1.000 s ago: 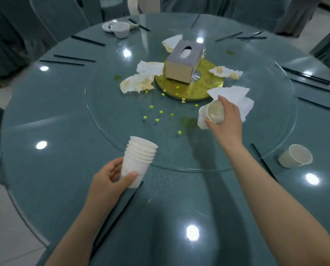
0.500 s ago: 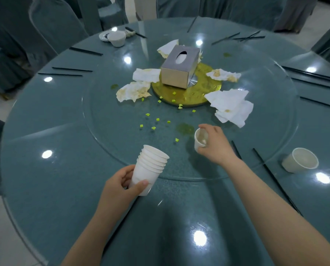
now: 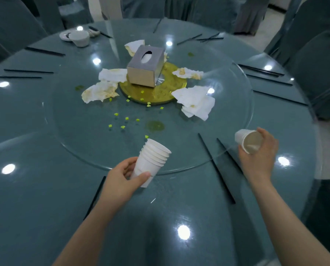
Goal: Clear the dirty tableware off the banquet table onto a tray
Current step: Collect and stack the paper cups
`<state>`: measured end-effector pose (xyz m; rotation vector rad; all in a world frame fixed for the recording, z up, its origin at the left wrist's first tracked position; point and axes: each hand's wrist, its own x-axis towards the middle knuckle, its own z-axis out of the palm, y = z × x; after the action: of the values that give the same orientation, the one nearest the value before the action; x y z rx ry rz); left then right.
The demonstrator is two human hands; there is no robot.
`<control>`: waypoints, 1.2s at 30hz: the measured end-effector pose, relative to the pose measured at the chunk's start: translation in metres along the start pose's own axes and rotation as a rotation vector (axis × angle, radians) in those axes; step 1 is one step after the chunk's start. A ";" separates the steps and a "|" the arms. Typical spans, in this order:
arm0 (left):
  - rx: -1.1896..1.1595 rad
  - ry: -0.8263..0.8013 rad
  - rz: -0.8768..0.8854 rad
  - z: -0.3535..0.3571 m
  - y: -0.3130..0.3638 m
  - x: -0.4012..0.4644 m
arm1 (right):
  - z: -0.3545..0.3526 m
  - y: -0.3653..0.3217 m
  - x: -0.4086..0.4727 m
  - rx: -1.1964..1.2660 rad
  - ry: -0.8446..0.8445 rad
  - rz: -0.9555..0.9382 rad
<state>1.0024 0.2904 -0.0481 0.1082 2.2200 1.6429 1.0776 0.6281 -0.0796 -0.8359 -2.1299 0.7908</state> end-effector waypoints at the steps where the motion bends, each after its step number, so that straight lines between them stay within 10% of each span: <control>1: 0.003 -0.010 0.002 0.005 0.001 0.001 | -0.005 0.008 0.007 -0.026 0.020 0.018; 12: 0.056 0.012 0.013 0.001 0.001 -0.023 | -0.003 0.063 0.032 -0.272 -0.419 0.352; 21: 0.075 0.081 0.073 -0.029 0.014 -0.086 | -0.029 -0.011 -0.071 -0.012 -0.280 0.142; 36: 0.188 0.136 0.349 -0.096 -0.003 -0.327 | -0.191 -0.193 -0.278 0.844 -0.634 0.026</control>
<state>1.2732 0.1106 0.0554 0.4710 2.5724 1.6471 1.3157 0.3567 0.0627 -0.1550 -1.9498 1.9692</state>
